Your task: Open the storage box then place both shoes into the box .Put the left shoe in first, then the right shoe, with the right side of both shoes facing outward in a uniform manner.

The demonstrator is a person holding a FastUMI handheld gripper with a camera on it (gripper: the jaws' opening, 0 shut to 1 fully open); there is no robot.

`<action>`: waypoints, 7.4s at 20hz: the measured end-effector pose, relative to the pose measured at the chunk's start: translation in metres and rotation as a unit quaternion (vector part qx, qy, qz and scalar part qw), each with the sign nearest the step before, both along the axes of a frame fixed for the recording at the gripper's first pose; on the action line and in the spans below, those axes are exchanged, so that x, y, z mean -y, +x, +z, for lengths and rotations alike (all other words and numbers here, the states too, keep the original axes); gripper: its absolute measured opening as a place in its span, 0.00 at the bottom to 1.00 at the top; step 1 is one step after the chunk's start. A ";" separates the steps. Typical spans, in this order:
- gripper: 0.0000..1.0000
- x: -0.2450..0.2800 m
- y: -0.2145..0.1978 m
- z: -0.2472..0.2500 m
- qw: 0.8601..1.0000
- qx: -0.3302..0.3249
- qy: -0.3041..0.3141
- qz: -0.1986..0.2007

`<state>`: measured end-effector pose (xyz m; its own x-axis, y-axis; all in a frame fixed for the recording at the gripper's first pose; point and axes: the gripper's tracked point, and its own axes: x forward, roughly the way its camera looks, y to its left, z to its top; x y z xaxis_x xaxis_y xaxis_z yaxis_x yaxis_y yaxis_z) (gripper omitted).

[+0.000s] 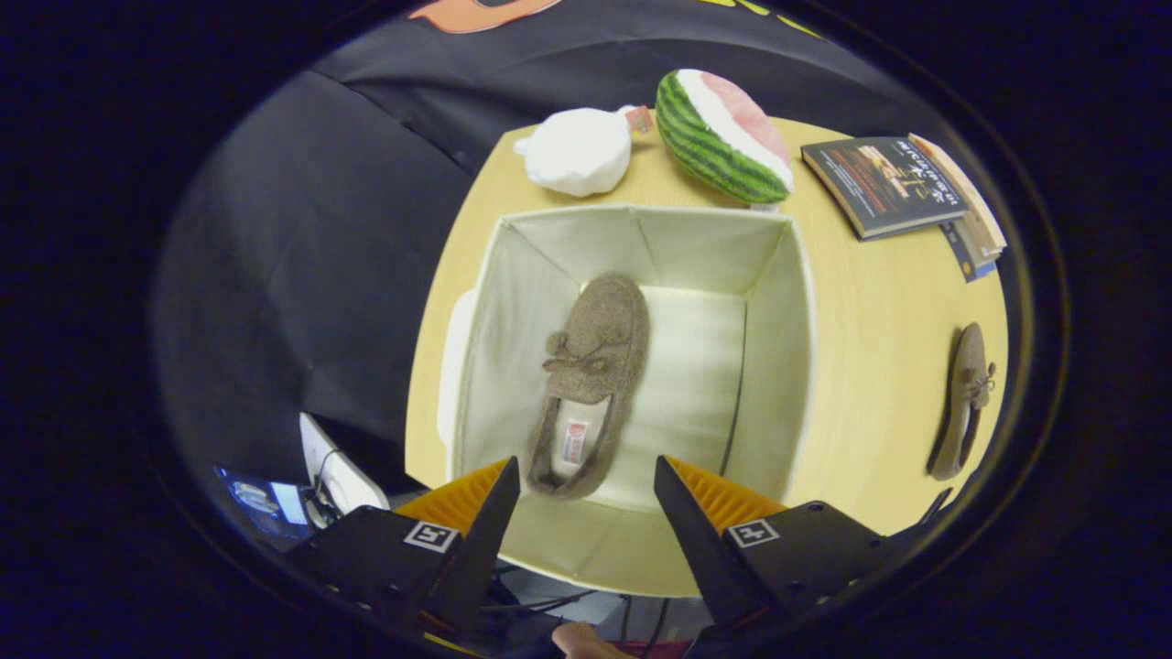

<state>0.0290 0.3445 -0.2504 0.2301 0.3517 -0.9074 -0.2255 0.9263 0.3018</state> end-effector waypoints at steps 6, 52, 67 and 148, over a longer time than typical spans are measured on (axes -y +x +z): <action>0.96 0.099 -0.001 0.057 0.999 0.041 0.018 0.001; 0.04 0.492 0.033 -0.116 0.980 0.012 -0.113 -0.165; 0.03 0.258 0.009 0.054 0.985 0.078 -0.036 -0.150; 0.96 0.374 -0.121 0.289 0.760 0.619 -0.029 -0.196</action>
<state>-0.0923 -0.0295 0.0388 0.9969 0.0034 0.0782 -0.0065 0.9992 0.0402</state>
